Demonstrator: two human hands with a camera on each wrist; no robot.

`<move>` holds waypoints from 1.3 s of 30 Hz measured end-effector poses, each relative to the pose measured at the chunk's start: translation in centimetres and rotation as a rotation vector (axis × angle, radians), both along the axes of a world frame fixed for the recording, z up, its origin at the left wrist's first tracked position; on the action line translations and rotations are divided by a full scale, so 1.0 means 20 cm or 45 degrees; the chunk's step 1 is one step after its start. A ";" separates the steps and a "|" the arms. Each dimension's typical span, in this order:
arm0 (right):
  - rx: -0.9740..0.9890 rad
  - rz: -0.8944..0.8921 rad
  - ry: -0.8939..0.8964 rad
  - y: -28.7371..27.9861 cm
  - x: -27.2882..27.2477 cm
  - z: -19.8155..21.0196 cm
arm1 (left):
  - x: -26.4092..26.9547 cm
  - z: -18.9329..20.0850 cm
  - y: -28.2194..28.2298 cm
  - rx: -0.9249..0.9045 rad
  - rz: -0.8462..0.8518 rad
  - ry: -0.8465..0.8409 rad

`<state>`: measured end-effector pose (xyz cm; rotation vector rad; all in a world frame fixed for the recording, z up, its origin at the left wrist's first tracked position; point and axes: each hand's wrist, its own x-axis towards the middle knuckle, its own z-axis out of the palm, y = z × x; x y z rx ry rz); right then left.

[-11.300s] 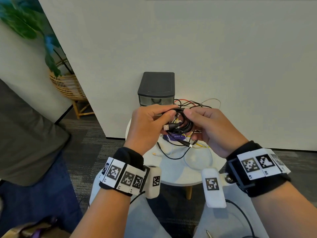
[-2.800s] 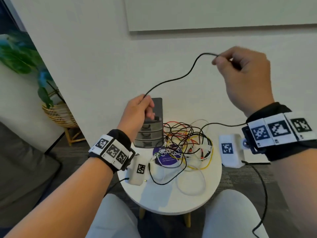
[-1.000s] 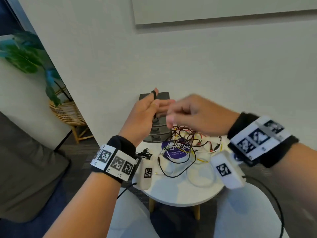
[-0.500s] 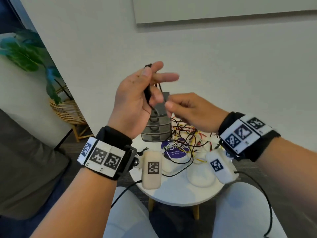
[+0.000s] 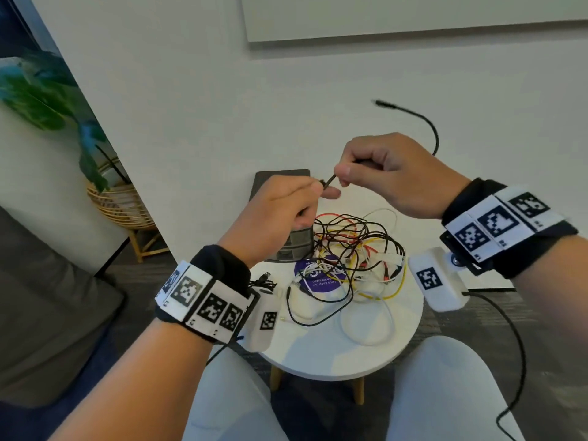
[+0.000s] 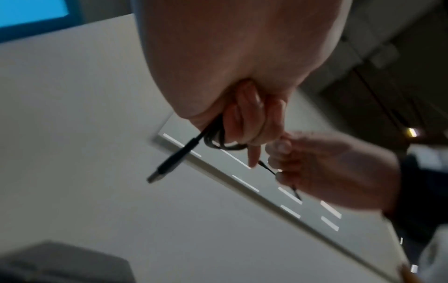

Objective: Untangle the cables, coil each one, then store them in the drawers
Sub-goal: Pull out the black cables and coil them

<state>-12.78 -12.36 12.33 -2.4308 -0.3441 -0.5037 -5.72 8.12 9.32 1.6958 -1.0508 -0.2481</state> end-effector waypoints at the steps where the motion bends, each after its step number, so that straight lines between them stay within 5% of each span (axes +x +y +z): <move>1: 0.062 0.006 -0.016 -0.01 0.01 -0.02 | -0.01 0.00 0.00 -0.018 -0.072 0.097; 7: 0.167 -0.015 0.080 -0.02 0.02 -0.18 | -0.08 0.00 0.02 -0.242 -0.257 0.384; 12: -0.133 0.115 0.327 0.09 -0.04 -0.30 | -0.06 -0.04 -0.03 -0.490 0.057 0.516; 16: -0.424 0.198 0.357 0.17 -0.06 -0.23 | -0.06 -0.11 -0.09 -0.392 0.191 0.459; 19: -0.483 0.286 0.260 0.20 -0.09 -0.12 | -0.01 -0.17 -0.09 -0.116 0.267 0.206; 21: -0.428 0.300 0.177 0.19 -0.10 -0.02 | 0.00 -0.21 -0.08 -0.033 0.222 0.127; 24: -0.292 0.243 0.077 0.15 -0.08 0.06 | -0.06 -0.18 -0.06 -0.099 0.116 0.278; 28: 0.307 0.162 0.021 0.10 -0.03 -0.01 | -0.12 -0.13 -0.04 -0.322 -0.020 0.532; 34: 0.936 0.176 0.192 0.20 -0.04 -0.23 | -0.16 -0.14 -0.06 -0.552 0.147 0.642; 39: 0.855 -0.015 0.035 0.30 -0.03 -0.36 | -0.18 -0.21 -0.07 -0.567 0.387 0.753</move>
